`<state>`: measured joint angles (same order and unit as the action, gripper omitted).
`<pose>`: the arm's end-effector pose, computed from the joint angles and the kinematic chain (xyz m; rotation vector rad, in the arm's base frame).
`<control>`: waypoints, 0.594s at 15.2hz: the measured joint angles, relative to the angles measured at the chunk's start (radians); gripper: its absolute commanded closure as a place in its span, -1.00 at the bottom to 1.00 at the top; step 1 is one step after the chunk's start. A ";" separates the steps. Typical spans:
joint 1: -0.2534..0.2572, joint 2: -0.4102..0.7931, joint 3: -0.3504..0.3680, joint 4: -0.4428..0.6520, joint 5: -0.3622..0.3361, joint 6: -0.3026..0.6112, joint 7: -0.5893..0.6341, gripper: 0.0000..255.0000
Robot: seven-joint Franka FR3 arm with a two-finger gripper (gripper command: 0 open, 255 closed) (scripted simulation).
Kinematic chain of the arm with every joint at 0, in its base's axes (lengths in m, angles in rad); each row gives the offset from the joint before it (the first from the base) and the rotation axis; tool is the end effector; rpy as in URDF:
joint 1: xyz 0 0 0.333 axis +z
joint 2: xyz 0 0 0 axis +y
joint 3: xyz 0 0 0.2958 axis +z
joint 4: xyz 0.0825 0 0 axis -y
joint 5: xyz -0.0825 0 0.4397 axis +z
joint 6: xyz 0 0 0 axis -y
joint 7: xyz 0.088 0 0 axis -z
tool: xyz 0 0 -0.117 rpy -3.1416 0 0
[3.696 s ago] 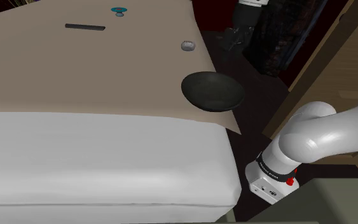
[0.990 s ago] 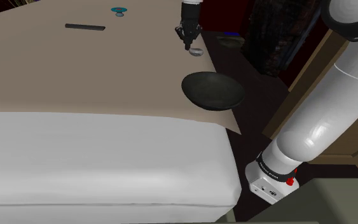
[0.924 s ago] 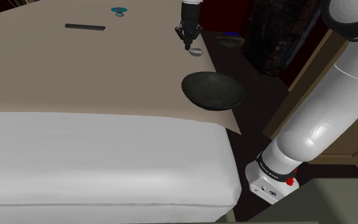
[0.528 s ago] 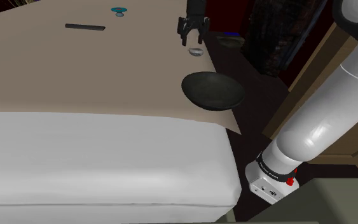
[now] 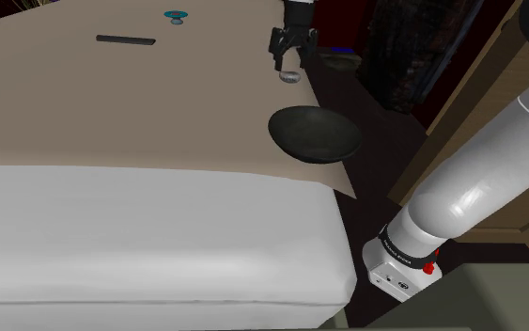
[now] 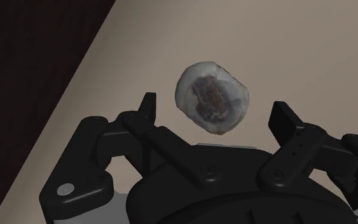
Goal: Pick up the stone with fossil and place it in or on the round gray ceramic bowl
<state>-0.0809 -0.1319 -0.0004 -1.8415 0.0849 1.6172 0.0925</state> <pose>0.5656 -0.0365 0.5337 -3.0416 0.2770 0.1419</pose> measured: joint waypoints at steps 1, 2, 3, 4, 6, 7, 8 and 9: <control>0.001 -0.002 0.001 -0.016 0.000 0.015 0.000 -1.00; 0.001 -0.001 0.002 -0.027 0.001 0.025 0.000 -1.00; 0.001 -0.003 0.002 -0.034 0.001 0.031 0.000 -1.00; 0.002 -0.004 0.002 -0.038 0.001 0.034 0.000 -1.00; 0.001 -0.005 0.002 -0.040 0.001 0.036 0.000 -1.00; 0.001 -0.005 0.002 -0.041 0.001 0.036 0.000 -1.00; 0.001 -0.005 0.002 -0.041 0.001 0.036 0.000 -1.00; 0.001 -0.005 0.002 -0.041 0.001 0.036 0.000 1.00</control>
<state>-0.0794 -0.1372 0.0017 -1.8825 0.0859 1.6532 0.0927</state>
